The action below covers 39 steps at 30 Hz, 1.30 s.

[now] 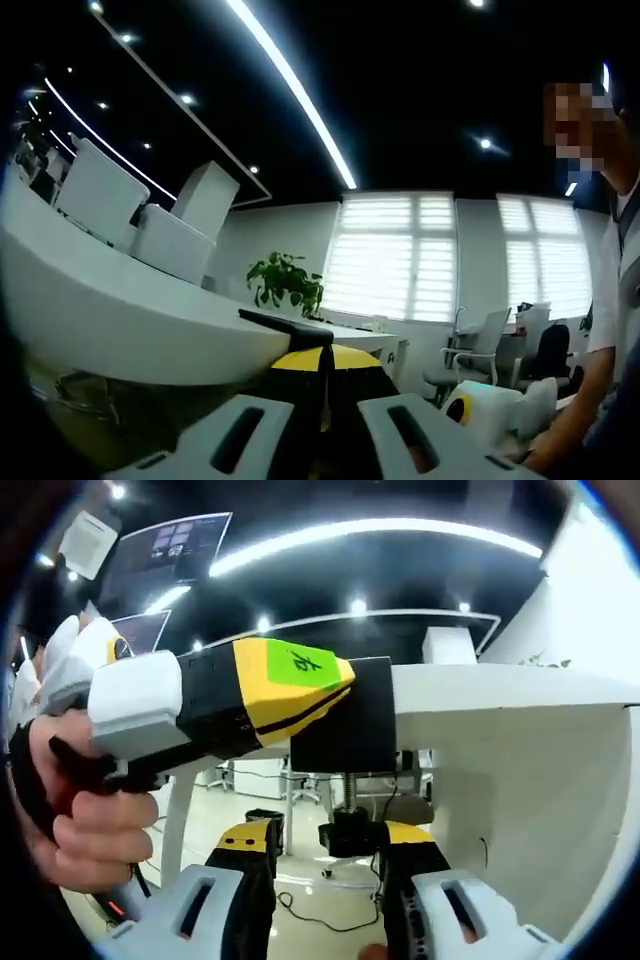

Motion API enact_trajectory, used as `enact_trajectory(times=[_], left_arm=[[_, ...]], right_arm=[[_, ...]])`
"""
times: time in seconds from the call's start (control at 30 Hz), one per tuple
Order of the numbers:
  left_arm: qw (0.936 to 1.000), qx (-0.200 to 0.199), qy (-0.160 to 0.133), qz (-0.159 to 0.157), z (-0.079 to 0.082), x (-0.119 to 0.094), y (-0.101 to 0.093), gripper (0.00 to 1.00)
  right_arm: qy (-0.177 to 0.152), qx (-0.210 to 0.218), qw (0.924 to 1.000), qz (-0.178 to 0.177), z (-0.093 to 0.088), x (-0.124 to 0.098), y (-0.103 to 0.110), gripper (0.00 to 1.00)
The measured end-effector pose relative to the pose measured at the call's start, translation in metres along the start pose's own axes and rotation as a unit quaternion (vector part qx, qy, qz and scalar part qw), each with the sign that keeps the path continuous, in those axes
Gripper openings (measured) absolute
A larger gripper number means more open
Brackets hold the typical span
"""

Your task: Clamp the fixed fixture on the desktop, loosen the retaining clip, secure it to the edge of the desk, and tighten the retaining clip.

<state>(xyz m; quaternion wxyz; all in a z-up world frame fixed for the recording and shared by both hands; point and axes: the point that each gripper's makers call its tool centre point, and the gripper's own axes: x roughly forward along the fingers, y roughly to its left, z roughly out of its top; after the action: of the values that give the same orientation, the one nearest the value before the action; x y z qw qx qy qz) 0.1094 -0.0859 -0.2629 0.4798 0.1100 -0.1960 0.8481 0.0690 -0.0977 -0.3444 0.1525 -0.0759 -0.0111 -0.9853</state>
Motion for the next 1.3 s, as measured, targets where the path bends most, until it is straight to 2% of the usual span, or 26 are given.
enact_trajectory(times=[0.13, 0.27, 0.4, 0.47, 0.53, 0.63, 0.7, 0.77, 0.87, 1.0, 1.07, 1.13, 1.17, 1.23, 1.27, 1.3], left_arm=[[1.0000, -0.001, 0.000, -0.001, 0.000, 0.000, -0.001, 0.02], [1.0000, -0.003, -0.002, 0.000, 0.000, 0.000, -0.001, 0.02], [1.0000, -0.001, 0.001, 0.000, 0.000, 0.000, -0.002, 0.02], [1.0000, 0.001, 0.003, 0.001, 0.000, 0.000, -0.003, 0.02], [1.0000, 0.002, 0.004, 0.000, 0.000, 0.000, -0.003, 0.02], [1.0000, 0.001, 0.004, -0.001, 0.000, -0.001, -0.004, 0.02], [1.0000, 0.001, 0.002, -0.002, 0.000, -0.001, -0.004, 0.02], [1.0000, 0.001, 0.002, -0.002, 0.000, -0.001, -0.005, 0.02], [1.0000, 0.001, 0.002, -0.002, 0.000, -0.001, -0.005, 0.02], [1.0000, 0.001, 0.002, -0.002, 0.000, -0.001, -0.006, 0.02], [1.0000, 0.002, 0.002, -0.002, 0.000, -0.001, -0.007, 0.02], [1.0000, 0.001, 0.001, -0.002, -0.001, -0.002, -0.007, 0.02], [1.0000, 0.000, 0.000, -0.003, -0.001, -0.002, -0.007, 0.02], [1.0000, 0.001, 0.003, -0.002, -0.002, -0.001, -0.008, 0.02], [1.0000, 0.004, 0.006, -0.002, -0.002, -0.001, -0.009, 0.02], [1.0000, 0.004, 0.006, -0.002, -0.002, -0.001, -0.009, 0.02]], right_arm=[[0.005, -0.008, 0.9998, -0.016, -0.002, 0.003, -0.013, 0.24], [0.004, -0.007, 1.0000, 0.000, -0.001, 0.005, -0.015, 0.24], [-0.005, -0.004, 0.9995, 0.031, 0.000, 0.006, -0.013, 0.24], [-0.015, 0.000, 0.9969, 0.077, 0.001, 0.008, -0.010, 0.24], [-0.017, 0.006, 0.9939, 0.109, 0.001, 0.008, -0.008, 0.24], [-0.013, 0.013, 0.9848, 0.173, 0.000, 0.010, -0.005, 0.24], [-0.009, 0.026, 0.9746, 0.222, 0.001, 0.011, -0.003, 0.24], [-0.007, 0.026, 0.9663, 0.256, 0.000, 0.011, -0.002, 0.24], [0.002, 0.033, 0.9547, 0.296, 0.000, 0.010, 0.000, 0.24], [0.011, 0.030, 0.9469, 0.320, 0.000, 0.011, 0.001, 0.24], [0.012, 0.027, 0.9471, 0.320, 0.000, 0.011, 0.002, 0.24], [0.006, 0.010, 0.9560, 0.293, -0.002, 0.011, -0.001, 0.26], [0.012, 0.003, 0.9632, 0.269, -0.006, 0.011, -0.004, 0.28], [0.016, -0.011, 0.9701, 0.242, -0.011, 0.010, -0.005, 0.40], [0.021, -0.037, 0.9749, 0.219, -0.015, 0.008, -0.006, 0.45], [0.021, -0.038, 0.9756, 0.215, -0.016, 0.008, -0.005, 0.48]])
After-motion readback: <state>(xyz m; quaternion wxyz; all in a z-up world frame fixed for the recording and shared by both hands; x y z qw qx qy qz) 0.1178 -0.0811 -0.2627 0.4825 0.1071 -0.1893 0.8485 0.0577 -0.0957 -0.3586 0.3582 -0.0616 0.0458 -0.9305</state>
